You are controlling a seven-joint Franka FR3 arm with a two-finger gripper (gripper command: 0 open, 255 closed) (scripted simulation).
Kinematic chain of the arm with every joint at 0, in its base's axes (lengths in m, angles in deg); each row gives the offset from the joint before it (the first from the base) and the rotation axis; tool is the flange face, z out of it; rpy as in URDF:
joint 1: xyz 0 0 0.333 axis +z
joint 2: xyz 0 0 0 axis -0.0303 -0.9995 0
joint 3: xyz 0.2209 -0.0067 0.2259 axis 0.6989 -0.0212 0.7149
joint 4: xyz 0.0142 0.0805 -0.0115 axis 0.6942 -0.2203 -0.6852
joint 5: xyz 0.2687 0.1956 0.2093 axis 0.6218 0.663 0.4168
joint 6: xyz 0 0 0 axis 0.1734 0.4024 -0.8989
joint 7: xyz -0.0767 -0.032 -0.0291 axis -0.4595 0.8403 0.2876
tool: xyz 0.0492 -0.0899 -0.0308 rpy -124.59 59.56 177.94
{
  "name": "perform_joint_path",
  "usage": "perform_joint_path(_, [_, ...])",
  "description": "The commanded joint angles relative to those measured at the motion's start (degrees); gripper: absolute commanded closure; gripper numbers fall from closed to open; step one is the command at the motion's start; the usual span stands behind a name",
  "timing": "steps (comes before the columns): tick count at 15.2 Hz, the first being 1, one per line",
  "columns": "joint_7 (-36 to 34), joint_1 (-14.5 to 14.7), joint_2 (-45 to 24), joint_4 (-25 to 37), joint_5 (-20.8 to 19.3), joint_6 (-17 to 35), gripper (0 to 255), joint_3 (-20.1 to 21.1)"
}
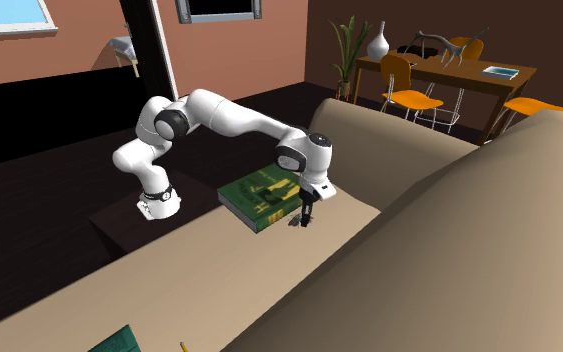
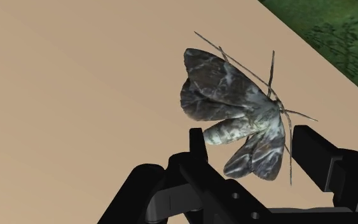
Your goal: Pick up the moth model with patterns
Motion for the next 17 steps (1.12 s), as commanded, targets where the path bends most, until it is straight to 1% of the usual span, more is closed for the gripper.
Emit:
perform_joint_path(1, [0.01,-0.03,0.00,0.26,0.04,-0.73,255,-0.01])
perform_joint_path(15, [0.13,0.18,1.92,7.94,0.28,-10.30,255,0.17])
perform_joint_path(17, [0.13,0.18,1.93,8.04,0.28,-10.41,255,0.17])
